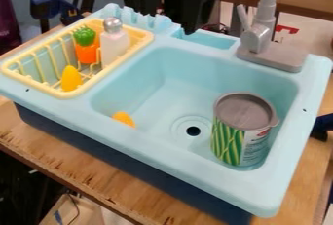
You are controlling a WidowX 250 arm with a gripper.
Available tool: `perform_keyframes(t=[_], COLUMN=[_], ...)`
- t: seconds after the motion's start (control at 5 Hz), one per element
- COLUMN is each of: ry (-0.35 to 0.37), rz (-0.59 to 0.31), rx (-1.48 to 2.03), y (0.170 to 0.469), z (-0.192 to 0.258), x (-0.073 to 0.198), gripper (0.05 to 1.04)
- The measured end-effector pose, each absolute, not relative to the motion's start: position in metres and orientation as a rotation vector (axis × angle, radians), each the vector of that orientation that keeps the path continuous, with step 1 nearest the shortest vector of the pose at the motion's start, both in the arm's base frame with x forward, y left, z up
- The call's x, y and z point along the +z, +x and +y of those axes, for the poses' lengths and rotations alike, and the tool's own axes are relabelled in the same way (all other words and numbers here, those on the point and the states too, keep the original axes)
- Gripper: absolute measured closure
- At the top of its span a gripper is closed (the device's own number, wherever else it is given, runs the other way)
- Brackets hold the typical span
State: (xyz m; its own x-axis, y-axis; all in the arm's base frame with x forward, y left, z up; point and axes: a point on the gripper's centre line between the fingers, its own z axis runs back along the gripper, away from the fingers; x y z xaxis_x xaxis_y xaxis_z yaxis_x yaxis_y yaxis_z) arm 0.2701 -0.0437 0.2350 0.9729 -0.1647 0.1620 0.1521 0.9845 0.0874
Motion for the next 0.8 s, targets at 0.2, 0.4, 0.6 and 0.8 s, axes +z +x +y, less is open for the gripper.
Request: perform_keyframes(t=[0.2, 0.4, 0.6, 0.8], ry=[0.074, 0.024, -0.030, -0.057], rz=[-0.142, -0.120, -0.152, -0.161], rx=[-0.159, -0.185, -0.213, -0.252], y=[0.271, 0.288, 0.306, 0.321], z=[-0.045, -0.072, -0.097, -0.107], x=[0.227, 0.207, 0.191, 0.180], gripper=[0.083, 0.083, 0.083, 0.083])
